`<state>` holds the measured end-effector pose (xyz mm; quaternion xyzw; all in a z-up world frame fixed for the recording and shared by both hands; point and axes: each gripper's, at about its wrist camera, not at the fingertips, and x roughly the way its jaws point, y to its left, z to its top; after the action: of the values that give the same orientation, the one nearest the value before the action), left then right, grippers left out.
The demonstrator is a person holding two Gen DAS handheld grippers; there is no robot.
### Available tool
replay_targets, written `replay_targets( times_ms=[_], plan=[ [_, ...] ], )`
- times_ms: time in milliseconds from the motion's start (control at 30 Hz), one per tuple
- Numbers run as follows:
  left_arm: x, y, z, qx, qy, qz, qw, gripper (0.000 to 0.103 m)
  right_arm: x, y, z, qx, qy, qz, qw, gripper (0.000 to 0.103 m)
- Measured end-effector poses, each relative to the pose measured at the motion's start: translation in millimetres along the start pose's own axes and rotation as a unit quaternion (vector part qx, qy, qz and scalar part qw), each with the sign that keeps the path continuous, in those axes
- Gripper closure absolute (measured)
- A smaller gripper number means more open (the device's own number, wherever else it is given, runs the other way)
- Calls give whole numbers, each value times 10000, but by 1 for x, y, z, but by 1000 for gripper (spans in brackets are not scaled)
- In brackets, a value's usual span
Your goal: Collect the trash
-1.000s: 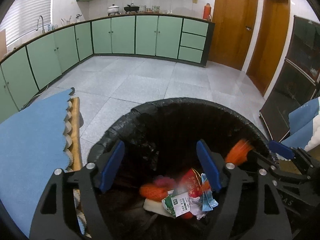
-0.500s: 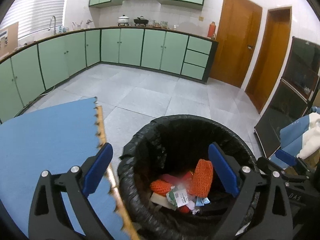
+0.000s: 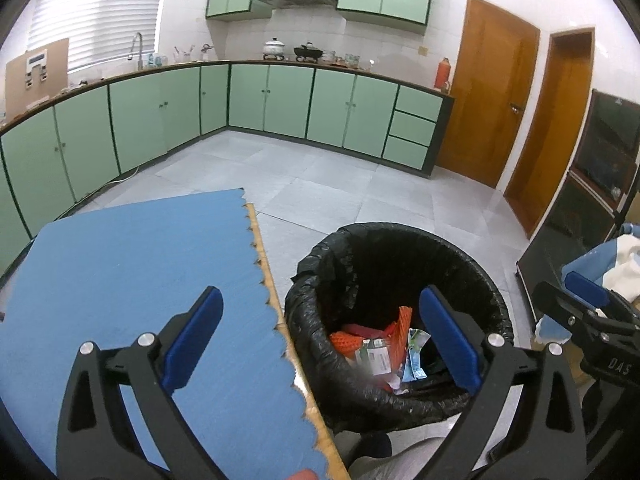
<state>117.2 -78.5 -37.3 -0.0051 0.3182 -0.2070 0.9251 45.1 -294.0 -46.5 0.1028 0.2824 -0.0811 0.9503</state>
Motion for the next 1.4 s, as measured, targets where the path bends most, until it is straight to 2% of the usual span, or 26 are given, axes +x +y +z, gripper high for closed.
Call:
replay_targets(
  times_ms=[500, 900, 1400],
  plan=[
    [-56, 20, -6, -34, -188, 309, 9993, 6, -34, 29, -4, -252, -38, 110, 9996, 6],
    [-78, 22, -5, -78, -340, 357, 9988, 6, -51, 44, 1, -299, -93, 212, 9993, 6],
    [-94, 31, -2, -107, -438, 479, 9978, 6, -50, 52, 2, -373, -144, 286, 9988, 6]
  ],
)
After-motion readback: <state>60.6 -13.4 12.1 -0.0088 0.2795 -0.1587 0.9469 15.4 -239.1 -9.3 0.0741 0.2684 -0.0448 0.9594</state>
